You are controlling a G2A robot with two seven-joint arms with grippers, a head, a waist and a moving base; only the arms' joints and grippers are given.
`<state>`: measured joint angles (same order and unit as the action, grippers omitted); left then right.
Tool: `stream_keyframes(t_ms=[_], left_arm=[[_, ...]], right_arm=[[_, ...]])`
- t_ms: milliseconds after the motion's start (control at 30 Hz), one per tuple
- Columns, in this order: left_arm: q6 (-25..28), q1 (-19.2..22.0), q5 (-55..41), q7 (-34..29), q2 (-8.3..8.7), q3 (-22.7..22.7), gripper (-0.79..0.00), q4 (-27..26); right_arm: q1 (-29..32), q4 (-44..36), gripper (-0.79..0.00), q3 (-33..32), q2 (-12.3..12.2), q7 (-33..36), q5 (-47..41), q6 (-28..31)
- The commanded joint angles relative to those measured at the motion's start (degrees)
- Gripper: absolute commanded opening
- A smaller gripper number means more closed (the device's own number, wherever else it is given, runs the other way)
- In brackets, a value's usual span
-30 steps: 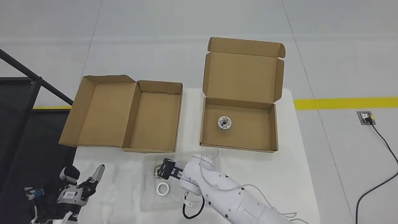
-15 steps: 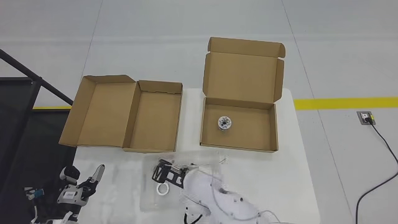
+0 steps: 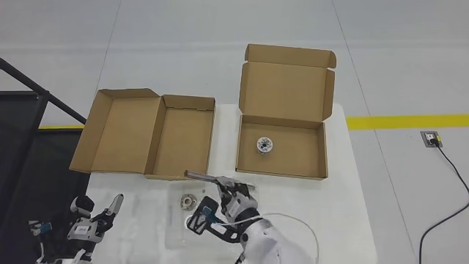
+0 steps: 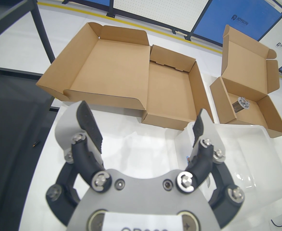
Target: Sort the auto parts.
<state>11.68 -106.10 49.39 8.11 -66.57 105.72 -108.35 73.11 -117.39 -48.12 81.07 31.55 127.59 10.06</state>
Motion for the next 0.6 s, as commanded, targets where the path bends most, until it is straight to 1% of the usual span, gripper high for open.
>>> stream_keyframes(t_ms=[0,100,500,567], left_arm=[[0.0,0.0,0.0,0.0,0.0,0.0,0.0,0.0],[0.0,0.0,0.0,0.0,0.0,0.0,0.0,0.0],[0.0,0.0,0.0,0.0,0.0,0.0,0.0,0.0],[0.0,0.0,0.0,0.0,0.0,0.0,0.0,0.0]], right_arm=[[4.7,-1.3,-0.785,-2.5,-1.0,-10.3,3.2,-5.2],[9.2,-1.7,-0.785,-5.0,-1.9,-18.6,4.6,-10.3],[9.2,-1.5,-0.785,-5.0,-1.9,-18.5,4.5,-10.2],[8.3,-0.3,-0.785,-6.0,-1.6,-16.0,2.9,-10.2]])
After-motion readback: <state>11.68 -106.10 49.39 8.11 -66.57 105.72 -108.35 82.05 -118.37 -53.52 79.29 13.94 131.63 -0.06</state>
